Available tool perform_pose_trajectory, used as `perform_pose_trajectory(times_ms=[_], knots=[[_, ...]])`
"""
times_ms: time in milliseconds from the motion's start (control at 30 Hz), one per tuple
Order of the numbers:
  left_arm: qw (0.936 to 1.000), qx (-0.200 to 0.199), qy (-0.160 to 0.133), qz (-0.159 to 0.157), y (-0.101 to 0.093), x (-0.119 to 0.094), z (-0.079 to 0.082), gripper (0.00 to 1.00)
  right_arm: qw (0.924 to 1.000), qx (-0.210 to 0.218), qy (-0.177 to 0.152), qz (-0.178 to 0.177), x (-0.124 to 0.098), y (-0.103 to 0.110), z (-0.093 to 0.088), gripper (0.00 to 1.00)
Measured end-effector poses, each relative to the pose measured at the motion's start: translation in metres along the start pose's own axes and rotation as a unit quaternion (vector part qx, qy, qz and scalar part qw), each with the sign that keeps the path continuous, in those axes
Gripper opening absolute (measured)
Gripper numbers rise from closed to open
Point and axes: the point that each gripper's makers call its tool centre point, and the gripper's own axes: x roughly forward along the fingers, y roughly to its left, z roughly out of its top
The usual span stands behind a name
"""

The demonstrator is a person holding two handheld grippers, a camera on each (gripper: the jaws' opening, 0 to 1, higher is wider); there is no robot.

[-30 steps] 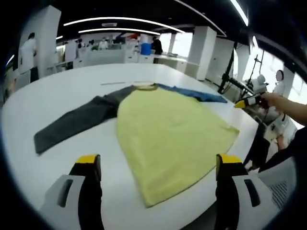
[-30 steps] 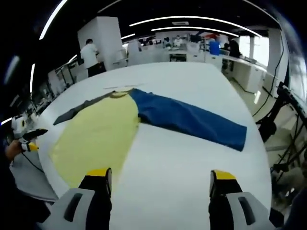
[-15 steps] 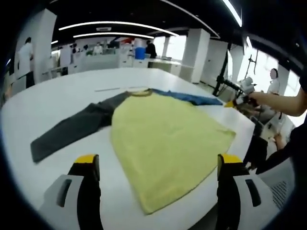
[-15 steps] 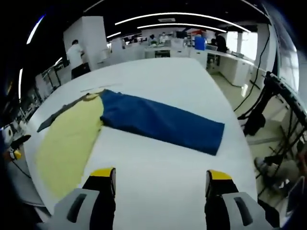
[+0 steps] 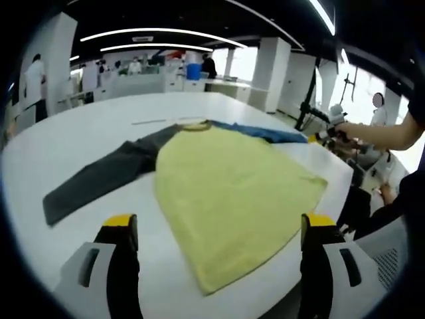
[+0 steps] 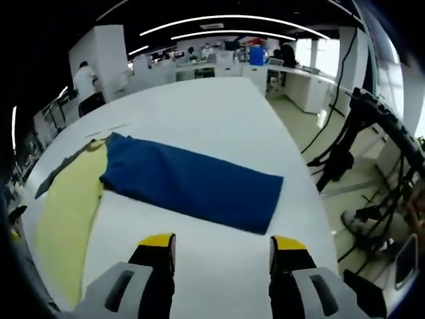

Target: Fold the garment on the visible template until the final outline fits inside the template.

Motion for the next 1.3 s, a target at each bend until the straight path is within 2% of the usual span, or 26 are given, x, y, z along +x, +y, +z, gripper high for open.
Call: perform_pose_trajectory(times_ms=[133,300,467,667,767,1000,1167,1300], knots=[[1.0,-0.001,0.007,0.001,0.001,0.0,-0.003,0.99,0.9994,0.033,-0.002,-0.012,0.007,-0.012,0.003,0.46],[1.0,0.005,0.0,0.004,0.0,0.0,0.003,0.99,0.9983,0.052,-0.002,-0.024,0.01,-0.018,0.004,0.37],[0.9999,0.009,0.003,0.005,0.001,-0.001,0.001,0.99,0.9985,0.043,0.001,-0.033,0.012,-0.018,0.004,0.29],[1.0,0.004,0.006,0.005,0.0,-0.002,0.0,0.99,0.9981,0.044,0.021,-0.038,0.017,-0.017,-0.004,0.22],[1.0,0.003,0.006,0.005,-0.001,-0.002,-0.001,0.99,0.998,0.036,0.02,-0.048,0.017,-0.02,-0.003,0.2],[0.9997,0.009,0.022,0.008,0.001,-0.002,-0.008,0.99,0.9971,0.047,0.023,-0.055,0.018,-0.023,-0.002,0.18],[0.9996,0.012,0.024,0.007,-0.001,-0.003,-0.009,0.99,0.9965,0.055,0.027,-0.057,0.018,-0.027,-0.002,0.13],[0.999,0.029,0.03,0.018,0.004,-0.004,-0.01,0.97,0.9962,0.057,0.031,-0.059,0.017,-0.029,-0.004,0.1]])
